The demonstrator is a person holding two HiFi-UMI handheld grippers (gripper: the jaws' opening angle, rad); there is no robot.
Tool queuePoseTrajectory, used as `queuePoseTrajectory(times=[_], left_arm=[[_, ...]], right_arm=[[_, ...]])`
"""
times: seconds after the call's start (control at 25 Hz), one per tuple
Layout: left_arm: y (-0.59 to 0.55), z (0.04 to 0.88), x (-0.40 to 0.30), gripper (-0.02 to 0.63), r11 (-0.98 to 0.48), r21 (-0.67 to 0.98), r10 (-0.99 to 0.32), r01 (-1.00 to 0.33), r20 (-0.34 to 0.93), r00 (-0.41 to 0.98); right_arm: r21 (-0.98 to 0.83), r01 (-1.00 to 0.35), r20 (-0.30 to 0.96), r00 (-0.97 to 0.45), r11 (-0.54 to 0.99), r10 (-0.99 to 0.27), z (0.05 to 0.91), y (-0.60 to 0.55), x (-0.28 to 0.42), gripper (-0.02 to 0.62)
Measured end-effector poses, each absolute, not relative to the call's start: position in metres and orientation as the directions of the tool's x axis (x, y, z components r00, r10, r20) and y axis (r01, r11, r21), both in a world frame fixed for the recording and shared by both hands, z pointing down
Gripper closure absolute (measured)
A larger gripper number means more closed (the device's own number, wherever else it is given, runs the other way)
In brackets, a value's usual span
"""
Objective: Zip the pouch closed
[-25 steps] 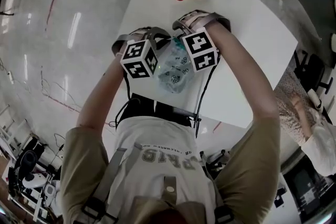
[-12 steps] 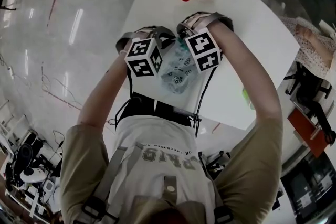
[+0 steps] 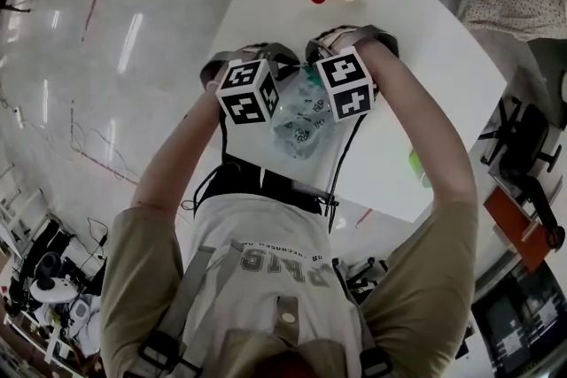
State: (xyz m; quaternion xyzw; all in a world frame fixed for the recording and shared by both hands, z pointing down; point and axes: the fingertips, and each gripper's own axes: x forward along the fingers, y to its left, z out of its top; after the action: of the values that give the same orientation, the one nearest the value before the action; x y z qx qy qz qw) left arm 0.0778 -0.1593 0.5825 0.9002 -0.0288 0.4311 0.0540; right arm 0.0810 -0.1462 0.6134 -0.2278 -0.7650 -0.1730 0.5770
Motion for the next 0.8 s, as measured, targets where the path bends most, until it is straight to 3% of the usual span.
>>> queuePoseTrajectory(times=[0.8], left_arm=[[-0.1591, 0.5816, 0.0838, 0.583, -0.99, 0.083, -0.008, -0.113, 0.773, 0.634]], right_arm=[[0.034, 0.506, 0.97, -0.223, 0.862, 0.093, 0.6124, -0.1466, 0.0898, 0.595]])
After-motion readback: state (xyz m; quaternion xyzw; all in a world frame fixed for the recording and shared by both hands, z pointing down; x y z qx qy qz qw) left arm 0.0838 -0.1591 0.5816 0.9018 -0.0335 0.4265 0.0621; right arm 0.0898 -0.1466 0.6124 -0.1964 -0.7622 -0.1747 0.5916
